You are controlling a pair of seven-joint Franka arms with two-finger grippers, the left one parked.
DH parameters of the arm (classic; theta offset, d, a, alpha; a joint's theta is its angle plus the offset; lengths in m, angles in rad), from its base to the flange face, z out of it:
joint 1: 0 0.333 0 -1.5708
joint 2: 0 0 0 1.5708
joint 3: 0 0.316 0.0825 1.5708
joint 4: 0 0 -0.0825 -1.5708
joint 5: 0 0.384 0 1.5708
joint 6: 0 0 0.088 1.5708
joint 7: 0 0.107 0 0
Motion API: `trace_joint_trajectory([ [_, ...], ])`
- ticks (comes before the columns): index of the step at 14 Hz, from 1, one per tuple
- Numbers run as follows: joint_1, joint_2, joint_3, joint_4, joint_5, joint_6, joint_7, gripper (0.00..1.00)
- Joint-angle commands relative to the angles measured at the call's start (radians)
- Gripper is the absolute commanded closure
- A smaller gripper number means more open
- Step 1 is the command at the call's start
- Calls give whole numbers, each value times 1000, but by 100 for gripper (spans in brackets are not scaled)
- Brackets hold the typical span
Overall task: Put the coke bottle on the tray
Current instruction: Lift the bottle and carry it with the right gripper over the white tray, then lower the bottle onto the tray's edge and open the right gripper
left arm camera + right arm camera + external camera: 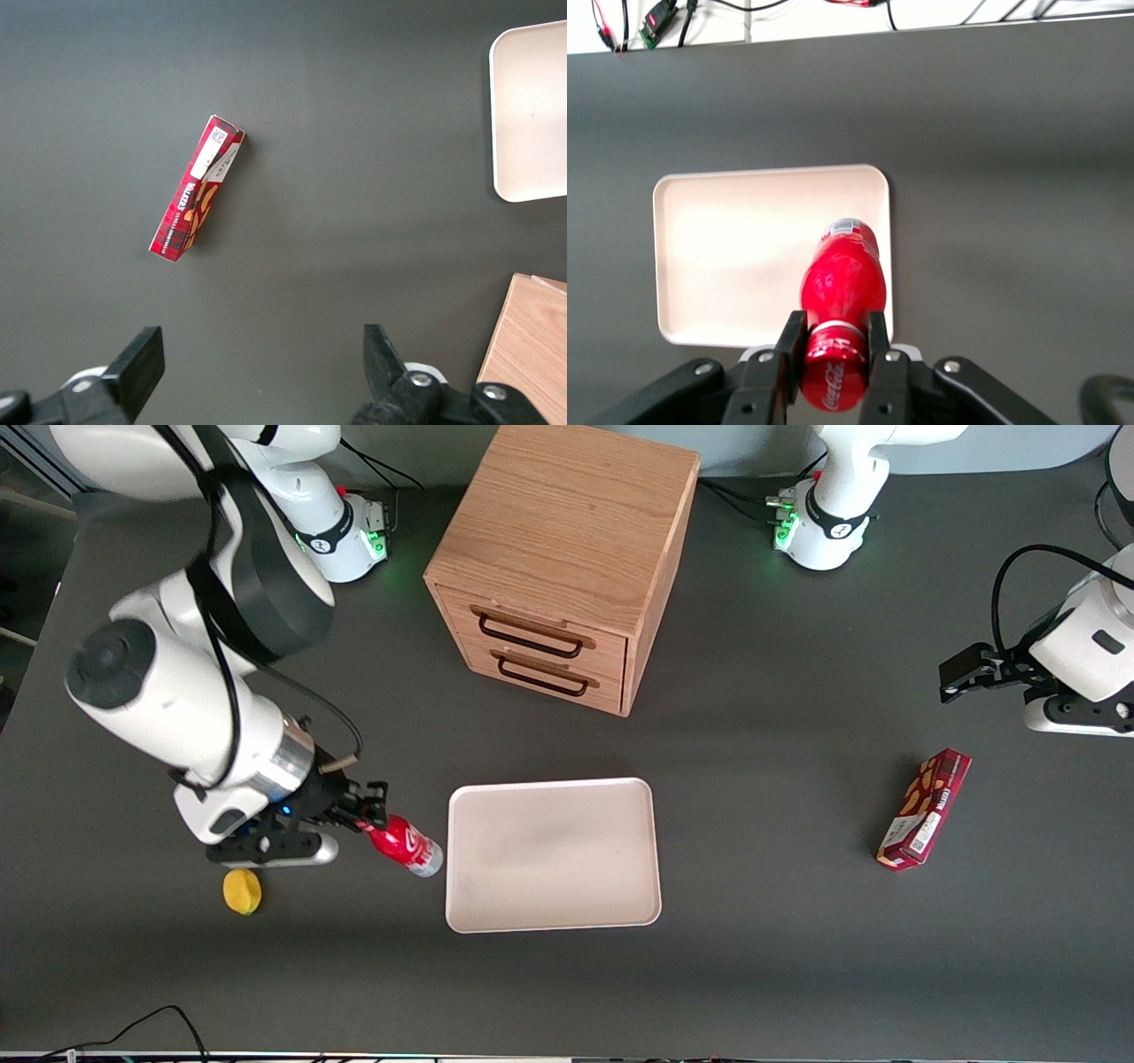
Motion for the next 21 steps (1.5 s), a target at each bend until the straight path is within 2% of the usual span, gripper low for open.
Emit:
trace_joint_trajectory([
  [1, 32, 118, -11, 94, -15, 59, 30, 100],
  [5, 69, 185, -41, 87, -29, 116, 54, 100],
  [10, 69, 224, -47, -1, -36, 240, 65, 100],
  [14, 69, 254, -47, -2, -35, 265, 65, 100],
  [15, 69, 254, -47, -2, -33, 265, 66, 89],
  [16, 69, 254, -47, -2, -32, 265, 66, 54],
  [18, 66, 248, -47, -1, -33, 265, 66, 22],
  [20, 64, 233, -47, 1, -32, 262, 73, 5],
  [21, 63, 222, -47, 7, -33, 256, 85, 3],
])
